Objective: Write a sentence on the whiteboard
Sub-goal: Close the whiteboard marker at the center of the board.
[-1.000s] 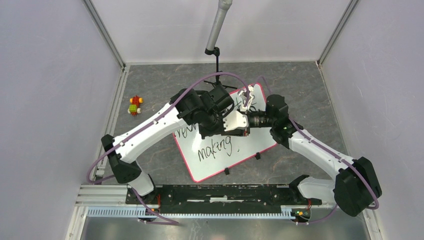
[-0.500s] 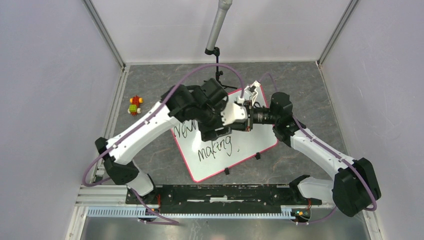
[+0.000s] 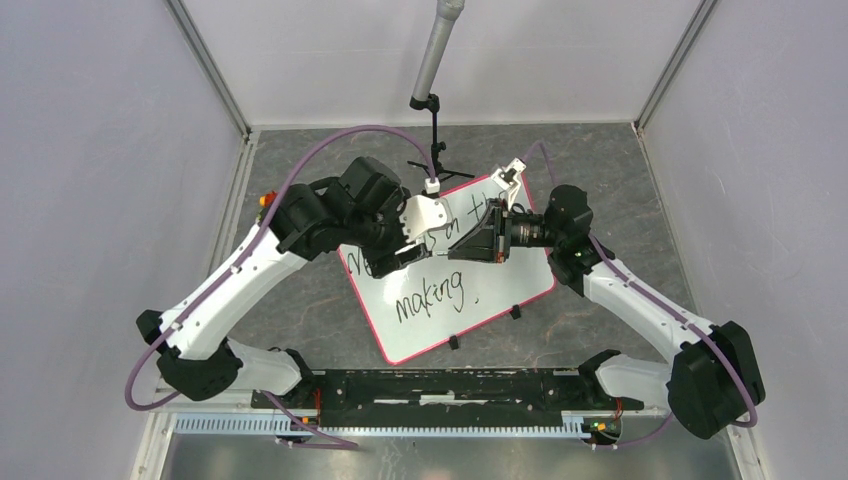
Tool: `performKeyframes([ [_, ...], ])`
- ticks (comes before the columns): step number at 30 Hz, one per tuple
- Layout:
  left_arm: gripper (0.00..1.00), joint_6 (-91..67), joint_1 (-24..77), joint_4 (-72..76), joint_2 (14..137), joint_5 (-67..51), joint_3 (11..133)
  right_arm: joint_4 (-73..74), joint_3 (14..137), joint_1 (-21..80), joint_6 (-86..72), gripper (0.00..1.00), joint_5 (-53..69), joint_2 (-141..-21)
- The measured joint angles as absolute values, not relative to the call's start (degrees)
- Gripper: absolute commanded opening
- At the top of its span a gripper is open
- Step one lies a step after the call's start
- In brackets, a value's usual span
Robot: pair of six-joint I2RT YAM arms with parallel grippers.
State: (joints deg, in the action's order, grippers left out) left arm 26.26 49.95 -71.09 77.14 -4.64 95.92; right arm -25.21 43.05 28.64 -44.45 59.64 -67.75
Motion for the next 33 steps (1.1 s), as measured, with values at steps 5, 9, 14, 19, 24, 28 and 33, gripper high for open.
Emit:
performKeyframes([
  [5, 0.61, 28.2, 50.4, -69.6, 78.4, -4.8, 94.7, -26.3, 43.0, 29.5, -45.8, 0.00, 60.0, -67.7],
  [9, 0.38, 30.3, 52.4, -68.7, 78.4, -4.8, 93.6, -26.9, 43.0, 29.6, -46.8, 0.00, 60.1, -67.7],
  [14, 0.14, 31.4, 54.3, -68.8, 79.1, -5.2, 93.3, -27.7, 43.0, 29.8, -47.6, 0.00, 59.9, -67.7],
  [19, 0.02, 32.2, 55.0, -69.4, 79.6, -6.2, 93.3, -27.8, 42.8, 29.9, -47.8, 0.00, 60.0, -67.8],
  [24, 0.03, 31.5, 55.0, -71.5, 81.4, -6.4, 94.9, -27.6, 42.7, 30.1, -47.5, 0.00, 60.1, -68.4],
  [28, 0.02, 30.0, 55.0, -74.8, 83.6, -6.8, 97.4, -26.3, 42.7, 30.7, -45.9, 0.00, 60.0, -68.5],
  [33, 0.02, 28.4, 55.0, -78.4, 86.0, -8.1, 99.7, -23.3, 43.5, 31.7, -42.7, 0.00, 59.7, -68.6],
])
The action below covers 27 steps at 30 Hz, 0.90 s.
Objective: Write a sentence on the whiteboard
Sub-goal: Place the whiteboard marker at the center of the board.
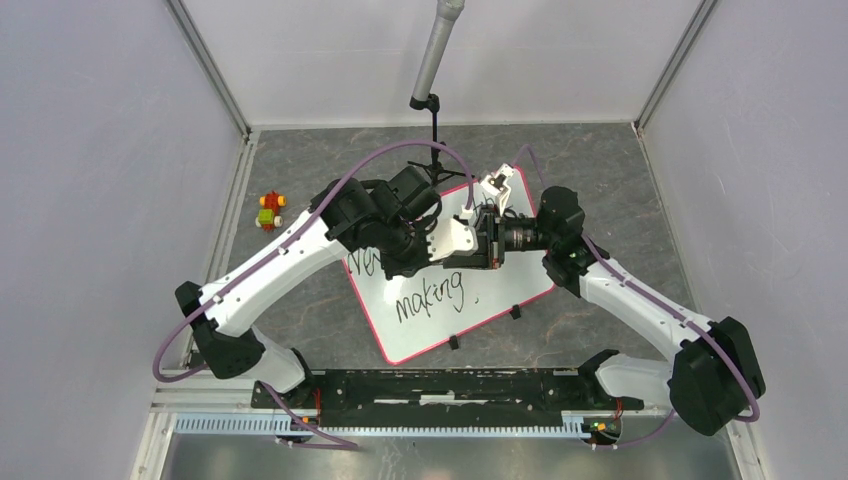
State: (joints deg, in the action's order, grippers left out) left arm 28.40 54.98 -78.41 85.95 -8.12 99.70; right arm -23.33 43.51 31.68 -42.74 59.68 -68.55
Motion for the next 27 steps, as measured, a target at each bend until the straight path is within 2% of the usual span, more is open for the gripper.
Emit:
performKeyframes([
  [4, 0.02, 27.4, 55.0, -79.6, 86.6, -8.3, 100.6, -22.0, 44.1, 31.8, -41.9, 0.01, 59.7, -68.6],
  [6, 0.02, 27.3, 55.0, -79.7, 86.6, -8.6, 100.7, -21.8, 44.3, 31.8, -41.6, 0.08, 60.0, -68.6],
  [13, 0.02, 25.5, 49.8, -73.2, 85.1, -13.7, 98.9, -18.0, 47.2, 28.2, -37.8, 0.58, 60.8, -68.5],
  [18, 0.02, 23.2, 37.7, -67.7, 81.1, -19.2, 95.9, -15.9, 52.6, 20.0, -35.5, 0.87, 62.3, -68.2],
  [24, 0.02, 20.1, 18.0, -65.0, 75.2, -25.2, 91.0, -14.6, 55.6, 11.4, -31.9, 0.92, 65.7, -66.8],
  [27, 0.02, 19.7, 7.4, -64.2, 73.2, -26.8, 86.8, -8.2, 55.7, 8.4, -25.0, 0.93, 66.4, -65.9],
])
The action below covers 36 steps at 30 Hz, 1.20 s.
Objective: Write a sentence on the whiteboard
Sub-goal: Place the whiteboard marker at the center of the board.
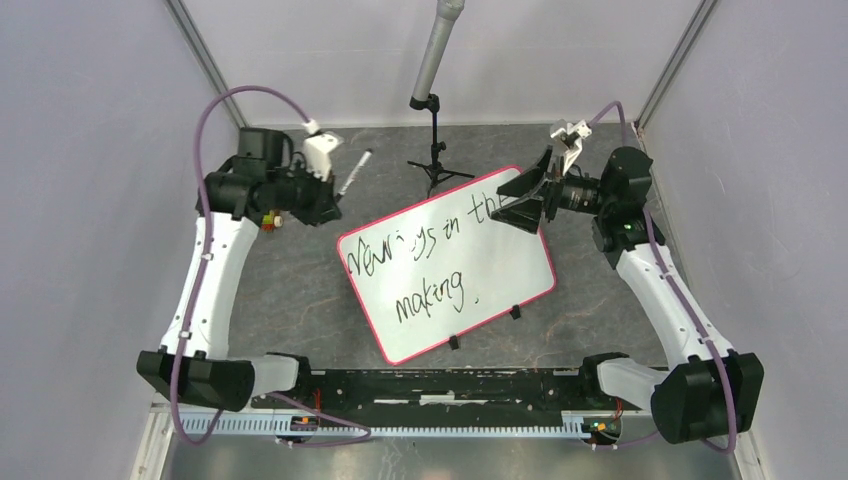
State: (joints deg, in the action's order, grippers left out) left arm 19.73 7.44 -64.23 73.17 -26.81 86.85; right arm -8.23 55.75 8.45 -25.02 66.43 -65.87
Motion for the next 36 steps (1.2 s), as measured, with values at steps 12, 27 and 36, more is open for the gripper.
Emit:
performKeyframes([
  [12, 0.02, 24.4, -13.9, -62.5, 78.8, -25.5, 68.7, 32.4, 62.0, 5.0, 14.4, 0.98, 58.3, -65.5],
  [27, 0.14, 29.0, -18.3, -52.7, 87.1, -16.7, 54.3, 39.3, 59.6, 3.5, 23.5, 0.98, 51.2, -60.4],
  [36, 0.30, 29.8, -18.3, -48.4, 90.1, -14.7, 50.3, 40.4, 57.1, 3.5, 25.5, 0.98, 49.8, -59.2],
])
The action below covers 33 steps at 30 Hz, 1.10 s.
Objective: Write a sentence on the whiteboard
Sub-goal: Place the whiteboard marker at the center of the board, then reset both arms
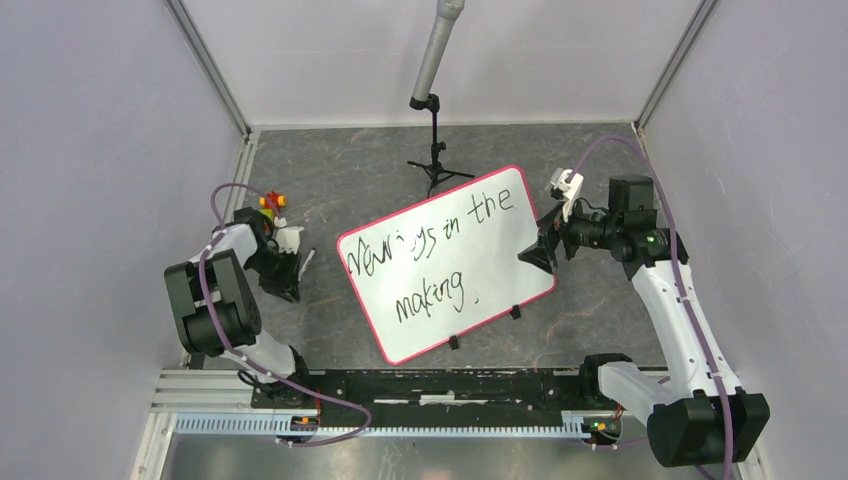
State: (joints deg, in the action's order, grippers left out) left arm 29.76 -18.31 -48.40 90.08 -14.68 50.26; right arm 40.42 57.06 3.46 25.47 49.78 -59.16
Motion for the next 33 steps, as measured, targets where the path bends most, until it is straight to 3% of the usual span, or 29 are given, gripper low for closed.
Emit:
performKeyframes([
  [5, 0.44, 29.9, -18.2, -48.3, 91.0, -14.1, 50.2, 40.6, 56.9, 3.3, 26.9, 0.98, 49.4, -59.1],
  [17, 0.58, 29.9, -18.2, -50.3, 89.9, -14.0, 51.3, 42.1, 56.9, 2.0, 29.3, 0.98, 49.4, -59.2],
  [20, 0.71, 29.9, -18.2, -52.7, 88.5, -14.7, 54.8, 42.5, 57.3, 1.0, 29.7, 0.98, 49.4, -59.4],
  [21, 0.84, 29.8, -18.2, -53.6, 87.9, -15.4, 56.6, 42.7, 57.7, 0.6, 29.9, 0.98, 49.4, -59.7],
  [23, 0.98, 30.0, -18.2, -55.2, 86.7, -16.7, 60.3, 43.0, 58.9, -0.7, 29.9, 0.98, 49.4, -60.2],
  [33, 1.00, 25.8, -18.2, -60.0, 84.7, -23.6, 83.1, 42.9, 66.1, -12.5, 31.1, 0.98, 50.0, -64.2],
])
